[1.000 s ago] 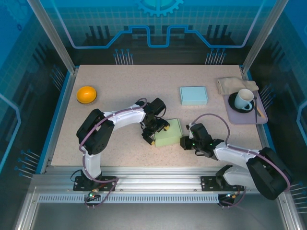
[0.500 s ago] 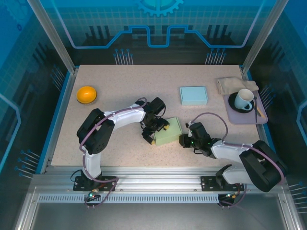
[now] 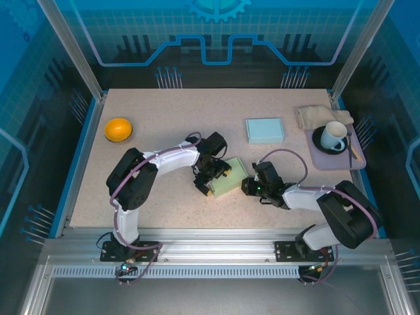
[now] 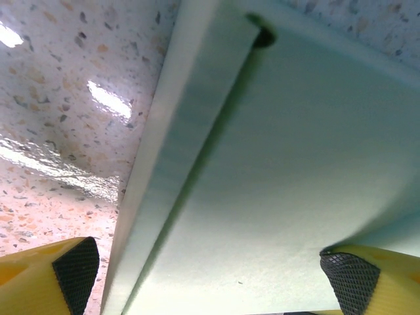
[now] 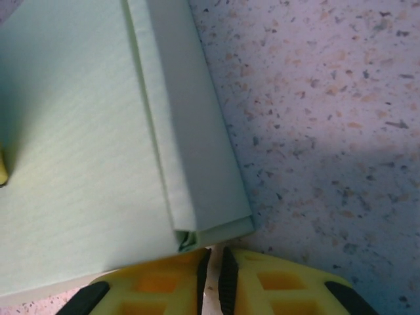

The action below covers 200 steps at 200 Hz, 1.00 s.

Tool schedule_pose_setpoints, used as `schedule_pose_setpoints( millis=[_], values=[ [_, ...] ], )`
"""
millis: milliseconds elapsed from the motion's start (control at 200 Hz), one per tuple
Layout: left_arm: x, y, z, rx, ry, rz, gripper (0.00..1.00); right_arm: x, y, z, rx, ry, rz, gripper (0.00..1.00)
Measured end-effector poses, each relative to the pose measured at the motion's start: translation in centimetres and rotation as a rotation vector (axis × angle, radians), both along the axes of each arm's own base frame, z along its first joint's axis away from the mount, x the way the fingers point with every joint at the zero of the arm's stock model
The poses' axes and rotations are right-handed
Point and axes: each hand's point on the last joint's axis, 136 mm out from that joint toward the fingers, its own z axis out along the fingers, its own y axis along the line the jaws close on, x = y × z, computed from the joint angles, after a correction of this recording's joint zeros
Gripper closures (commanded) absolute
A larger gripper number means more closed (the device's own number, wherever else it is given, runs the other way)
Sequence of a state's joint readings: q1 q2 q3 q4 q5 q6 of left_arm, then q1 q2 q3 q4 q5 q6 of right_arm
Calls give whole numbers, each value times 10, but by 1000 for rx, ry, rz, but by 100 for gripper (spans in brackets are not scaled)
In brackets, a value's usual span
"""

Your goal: Fold the paper box

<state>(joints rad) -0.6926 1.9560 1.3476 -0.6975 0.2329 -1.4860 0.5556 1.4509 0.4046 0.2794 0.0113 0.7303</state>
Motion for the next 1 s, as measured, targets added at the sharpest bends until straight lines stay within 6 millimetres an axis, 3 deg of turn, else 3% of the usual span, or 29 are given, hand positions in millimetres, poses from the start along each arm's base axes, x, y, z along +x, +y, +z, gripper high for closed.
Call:
schedule_pose_setpoints(
  millis=[455, 640, 855, 1000],
  values=[
    [8, 5, 11, 37, -34, -110, 4, 3, -5, 6, 106, 124, -19, 78],
    [17, 7, 23, 47, -96, -227, 3, 25, -28, 11, 95, 121, -80, 78],
    [48, 4, 61, -17, -322, -434, 4, 21, -39, 14, 94, 152, -100, 83],
    [87, 9, 98, -69, -570, -628, 9, 22, -38, 19, 111, 168, -97, 89]
  ],
)
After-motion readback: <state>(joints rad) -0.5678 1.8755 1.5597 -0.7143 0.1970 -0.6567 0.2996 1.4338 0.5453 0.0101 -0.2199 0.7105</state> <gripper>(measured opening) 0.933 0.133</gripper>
